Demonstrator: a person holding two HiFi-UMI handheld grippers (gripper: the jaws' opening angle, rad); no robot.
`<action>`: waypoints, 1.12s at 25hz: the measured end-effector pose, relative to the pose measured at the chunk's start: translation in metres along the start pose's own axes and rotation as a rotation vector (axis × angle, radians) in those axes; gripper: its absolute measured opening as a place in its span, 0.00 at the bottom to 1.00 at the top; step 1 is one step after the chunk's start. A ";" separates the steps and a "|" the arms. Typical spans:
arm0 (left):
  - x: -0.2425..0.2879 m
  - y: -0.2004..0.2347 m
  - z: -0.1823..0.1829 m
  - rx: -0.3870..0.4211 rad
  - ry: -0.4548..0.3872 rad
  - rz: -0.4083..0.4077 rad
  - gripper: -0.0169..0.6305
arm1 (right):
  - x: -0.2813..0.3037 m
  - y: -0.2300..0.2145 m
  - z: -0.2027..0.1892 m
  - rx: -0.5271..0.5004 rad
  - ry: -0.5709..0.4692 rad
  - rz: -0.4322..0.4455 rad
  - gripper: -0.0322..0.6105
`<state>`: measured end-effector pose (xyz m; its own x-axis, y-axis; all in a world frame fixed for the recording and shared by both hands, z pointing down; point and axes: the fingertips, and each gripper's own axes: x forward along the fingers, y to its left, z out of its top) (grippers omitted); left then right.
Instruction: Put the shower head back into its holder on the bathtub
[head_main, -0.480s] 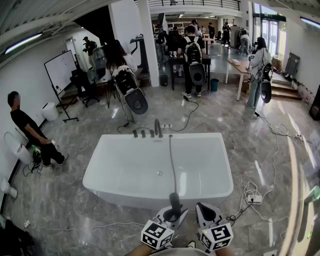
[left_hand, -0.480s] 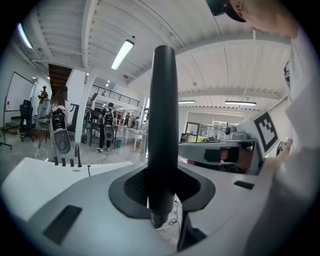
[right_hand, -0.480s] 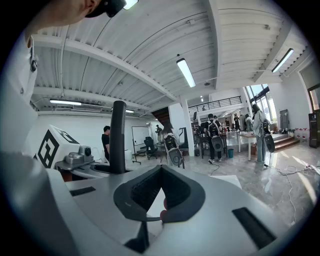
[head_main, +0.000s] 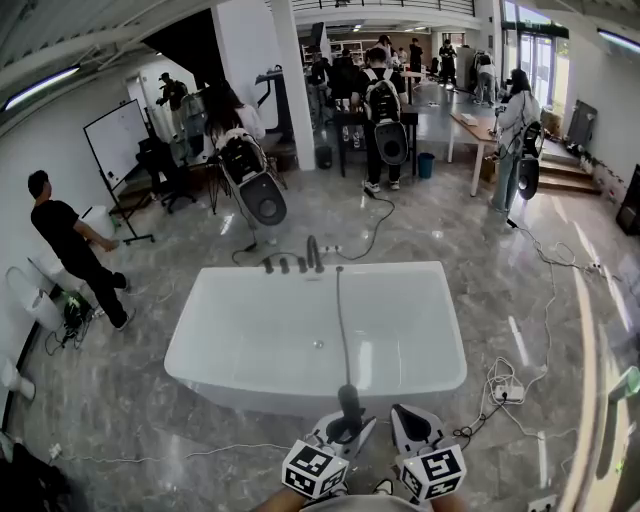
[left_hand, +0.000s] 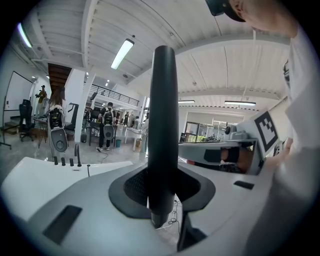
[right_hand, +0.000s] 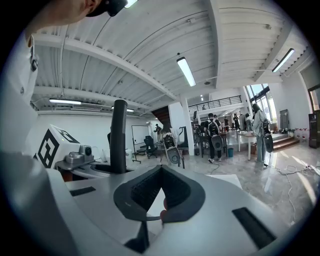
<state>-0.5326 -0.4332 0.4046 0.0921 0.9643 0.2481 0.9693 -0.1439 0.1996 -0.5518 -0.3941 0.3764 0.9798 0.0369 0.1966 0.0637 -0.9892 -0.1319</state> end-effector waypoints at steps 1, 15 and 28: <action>0.000 0.000 -0.001 -0.001 -0.001 0.000 0.19 | 0.000 0.001 -0.001 0.006 0.000 0.006 0.07; 0.000 0.000 0.004 0.022 0.008 -0.012 0.19 | -0.010 0.003 0.007 0.084 -0.051 0.012 0.07; 0.059 -0.032 0.017 0.044 0.013 -0.071 0.19 | -0.037 -0.059 0.008 0.093 -0.057 -0.088 0.07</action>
<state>-0.5541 -0.3683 0.3972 0.0203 0.9687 0.2475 0.9824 -0.0654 0.1751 -0.5899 -0.3356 0.3691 0.9788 0.1331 0.1558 0.1642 -0.9644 -0.2072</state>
